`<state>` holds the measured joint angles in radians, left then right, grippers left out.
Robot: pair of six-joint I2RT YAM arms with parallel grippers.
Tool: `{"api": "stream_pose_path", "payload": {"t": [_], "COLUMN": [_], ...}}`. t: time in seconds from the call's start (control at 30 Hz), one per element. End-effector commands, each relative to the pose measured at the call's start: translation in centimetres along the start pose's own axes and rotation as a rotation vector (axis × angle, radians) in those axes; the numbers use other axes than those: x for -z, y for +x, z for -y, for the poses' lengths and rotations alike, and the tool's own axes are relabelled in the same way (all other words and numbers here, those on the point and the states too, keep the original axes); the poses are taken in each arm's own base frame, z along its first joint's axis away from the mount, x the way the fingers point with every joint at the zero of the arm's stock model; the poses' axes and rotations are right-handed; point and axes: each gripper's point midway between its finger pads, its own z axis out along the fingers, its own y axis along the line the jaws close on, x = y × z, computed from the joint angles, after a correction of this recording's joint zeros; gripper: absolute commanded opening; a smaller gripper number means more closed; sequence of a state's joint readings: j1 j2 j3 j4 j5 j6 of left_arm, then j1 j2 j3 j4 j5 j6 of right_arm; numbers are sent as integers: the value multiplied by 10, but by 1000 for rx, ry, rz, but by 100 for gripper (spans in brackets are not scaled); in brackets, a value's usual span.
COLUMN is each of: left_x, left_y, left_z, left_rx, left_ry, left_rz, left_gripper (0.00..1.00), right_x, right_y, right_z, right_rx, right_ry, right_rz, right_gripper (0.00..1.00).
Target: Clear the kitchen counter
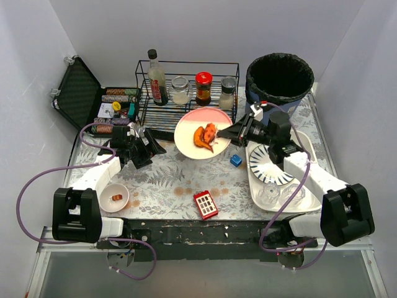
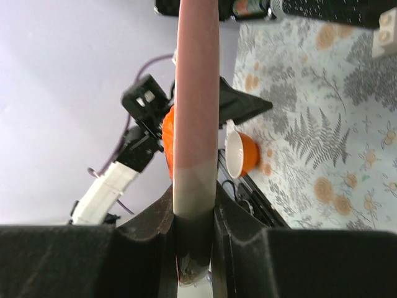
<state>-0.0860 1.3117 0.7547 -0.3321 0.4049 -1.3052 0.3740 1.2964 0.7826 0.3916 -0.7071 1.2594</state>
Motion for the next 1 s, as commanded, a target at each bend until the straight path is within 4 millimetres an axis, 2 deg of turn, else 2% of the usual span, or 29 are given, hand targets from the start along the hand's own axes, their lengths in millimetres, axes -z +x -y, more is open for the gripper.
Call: {"api": "stream_pose_path", "payload": {"t": [0.0, 0.17, 0.47, 0.97], "left_x": [12, 13, 9, 9], "left_y": [-15, -12, -11, -3], "left_z": [14, 13, 13, 7], "left_rx": [-39, -42, -39, -39], "left_ry": [34, 33, 41, 35], "left_rz": [54, 49, 34, 16], "left_gripper": [85, 85, 86, 86], "right_x": [29, 51, 104, 186], "right_y": [-32, -57, -122, -219], "right_z": [-107, -126, -152, -146], "right_rx": [119, 71, 109, 99], "right_ry": [-234, -268, -248, -174], "right_rz": [103, 155, 371, 764], "right_gripper": [1, 1, 1, 1]}}
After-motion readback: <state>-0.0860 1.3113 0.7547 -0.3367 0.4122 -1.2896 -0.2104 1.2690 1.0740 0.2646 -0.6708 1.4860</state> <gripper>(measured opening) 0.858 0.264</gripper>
